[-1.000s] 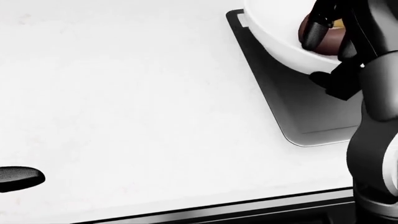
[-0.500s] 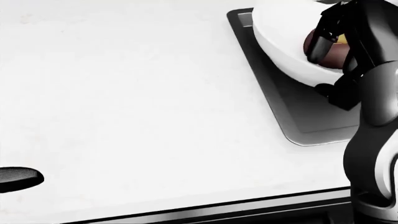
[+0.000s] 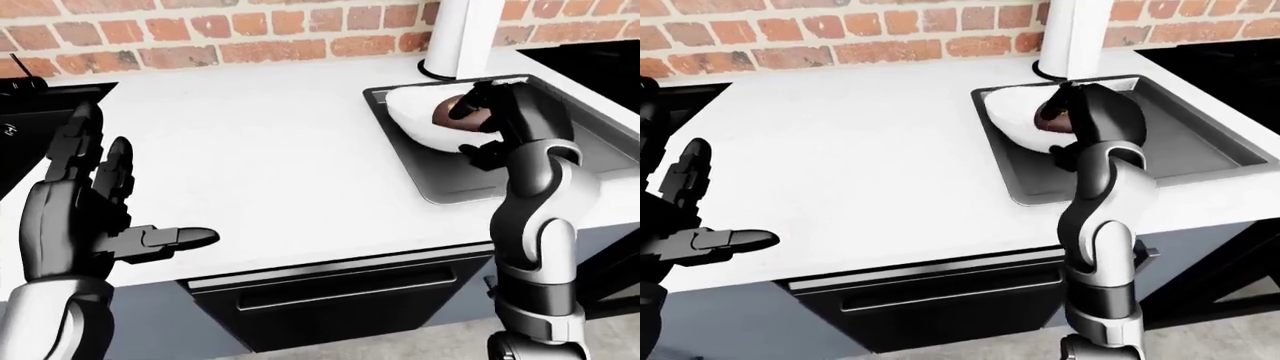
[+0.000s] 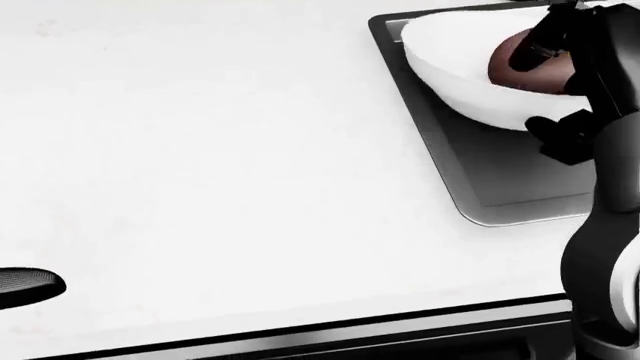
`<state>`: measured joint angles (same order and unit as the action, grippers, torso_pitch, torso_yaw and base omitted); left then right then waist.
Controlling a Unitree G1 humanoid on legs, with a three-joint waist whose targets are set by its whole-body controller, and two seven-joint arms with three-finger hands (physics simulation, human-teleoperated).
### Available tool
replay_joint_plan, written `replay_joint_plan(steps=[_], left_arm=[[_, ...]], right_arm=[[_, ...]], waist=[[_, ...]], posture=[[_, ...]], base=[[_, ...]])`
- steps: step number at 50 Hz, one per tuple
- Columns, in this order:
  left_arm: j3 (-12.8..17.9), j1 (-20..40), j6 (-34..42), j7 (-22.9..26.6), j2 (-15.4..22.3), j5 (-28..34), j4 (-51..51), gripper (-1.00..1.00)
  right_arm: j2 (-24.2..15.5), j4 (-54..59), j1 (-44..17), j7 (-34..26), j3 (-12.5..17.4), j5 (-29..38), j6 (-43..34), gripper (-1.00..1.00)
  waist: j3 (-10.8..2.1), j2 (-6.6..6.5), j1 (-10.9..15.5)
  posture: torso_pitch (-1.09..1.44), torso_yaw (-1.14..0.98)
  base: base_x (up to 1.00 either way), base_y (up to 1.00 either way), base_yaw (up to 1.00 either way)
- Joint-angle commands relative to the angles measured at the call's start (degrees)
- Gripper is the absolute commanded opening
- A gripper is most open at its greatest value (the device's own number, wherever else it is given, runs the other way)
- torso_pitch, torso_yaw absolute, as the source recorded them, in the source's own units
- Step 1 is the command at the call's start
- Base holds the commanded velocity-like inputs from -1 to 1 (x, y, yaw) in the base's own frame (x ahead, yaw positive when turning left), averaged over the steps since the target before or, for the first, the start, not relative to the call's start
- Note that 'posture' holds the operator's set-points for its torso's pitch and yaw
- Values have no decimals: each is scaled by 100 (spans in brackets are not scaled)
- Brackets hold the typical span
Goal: Pick up the bowl with donut and place it on the tray. Pick up the cupcake and place it on the tray.
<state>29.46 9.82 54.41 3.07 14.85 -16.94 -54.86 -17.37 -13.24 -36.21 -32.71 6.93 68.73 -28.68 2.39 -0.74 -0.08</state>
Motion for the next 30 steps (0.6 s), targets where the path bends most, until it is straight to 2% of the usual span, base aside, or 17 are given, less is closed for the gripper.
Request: replay_joint_plan(steps=[1, 2, 7, 11, 13, 17, 21, 25, 27, 29, 30], left_arm=[[56, 112, -100, -21, 74, -35, -165, 100], [55, 117, -94, -26, 80, -39, -170, 100], [22, 99, -131, -40, 76, -31, -154, 100], [-4, 46, -233, -21, 50, 10, -96, 100], [7, 49, -211, -18, 45, 3, -119, 100], [3, 42, -222, -11, 37, 10, -121, 100], [19, 60, -167, -14, 43, -10, -167, 100], [-15, 98, -119, -40, 55, -11, -187, 100], [-23, 119, -78, -50, 61, -21, -212, 100], [-5, 149, -27, -54, 81, -38, -235, 100], [1, 160, -7, -58, 87, -46, -244, 100]], right_arm=[[-77, -293, -171, 10, 66, 71, 38, 6], [-85, -318, -172, -16, 77, 71, 37, 13], [-72, -540, -170, -212, 87, 103, -28, 24], [-100, -789, -231, -463, 118, 164, -123, 22], [-129, -1144, -329, -816, 140, 263, -265, 20], [-48, -1581, -367, -1156, 167, 264, -495, 22], [185, -2035, -330, -1370, 215, -152, -1063, 22], [212, -2435, -403, -1397, 195, -590, -1679, 30], [250, -2568, -456, -1316, 216, -952, -2040, 42], [242, -2717, -458, -1231, 210, -1267, -2345, 68], [195, -2755, -442, -1165, 182, -1376, -2422, 69]], waist=[[-125, 0, -3], [-121, -3, -2], [-118, -17, -7], [-122, -21, -11], [-123, -21, -12], [-108, -26, -13], [-112, -19, -18], [-123, -18, -20], [-121, -26, -17], [-119, -31, -16], [-119, -32, -14]], posture=[[0, 0], [0, 0], [0, 0], [0, 0], [0, 0], [0, 0], [0, 0], [0, 0], [0, 0], [0, 0], [0, 0]], base=[[0, 0, 0], [0, 0, 0], [0, 0, 0], [0, 0, 0], [0, 0, 0], [0, 0, 0], [0, 0, 0], [0, 0, 0], [0, 0, 0], [0, 0, 0], [0, 0, 0]])
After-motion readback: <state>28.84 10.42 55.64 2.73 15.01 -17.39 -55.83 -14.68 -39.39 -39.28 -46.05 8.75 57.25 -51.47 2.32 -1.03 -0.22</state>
